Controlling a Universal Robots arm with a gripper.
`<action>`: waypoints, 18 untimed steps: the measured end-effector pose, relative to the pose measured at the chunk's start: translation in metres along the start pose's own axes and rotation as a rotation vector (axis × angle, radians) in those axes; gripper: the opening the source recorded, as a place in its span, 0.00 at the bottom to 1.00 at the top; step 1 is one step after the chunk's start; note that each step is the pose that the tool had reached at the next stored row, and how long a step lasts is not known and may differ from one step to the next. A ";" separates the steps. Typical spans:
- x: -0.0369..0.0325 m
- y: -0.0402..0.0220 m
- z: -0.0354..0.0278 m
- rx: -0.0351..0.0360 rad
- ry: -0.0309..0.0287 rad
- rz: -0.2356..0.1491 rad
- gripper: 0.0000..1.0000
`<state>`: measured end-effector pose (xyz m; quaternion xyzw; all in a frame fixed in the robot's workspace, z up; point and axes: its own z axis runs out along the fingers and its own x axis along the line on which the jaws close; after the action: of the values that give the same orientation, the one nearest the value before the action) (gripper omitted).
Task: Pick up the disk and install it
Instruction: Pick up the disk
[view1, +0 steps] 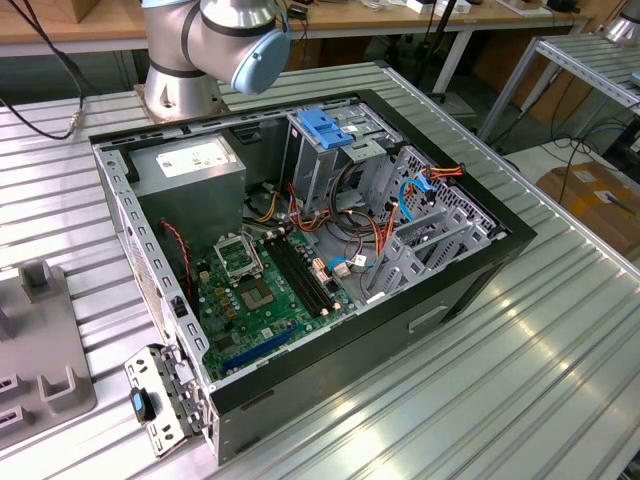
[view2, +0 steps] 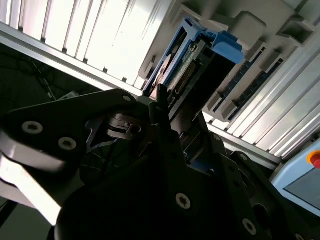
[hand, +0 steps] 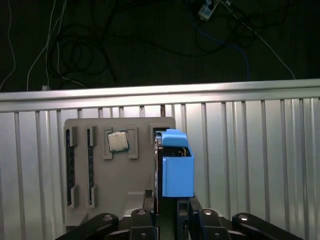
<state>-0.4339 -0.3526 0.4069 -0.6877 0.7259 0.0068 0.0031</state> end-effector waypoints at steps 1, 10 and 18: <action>0.0000 0.0000 -0.0015 0.0000 0.0000 0.000 0.35; 0.0000 0.0000 -0.0032 0.0001 0.0000 0.000 0.35; -0.0001 0.0000 -0.0074 0.0001 0.0000 0.000 0.35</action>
<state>-0.4339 -0.3526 0.4143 -0.6878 0.7259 0.0068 0.0031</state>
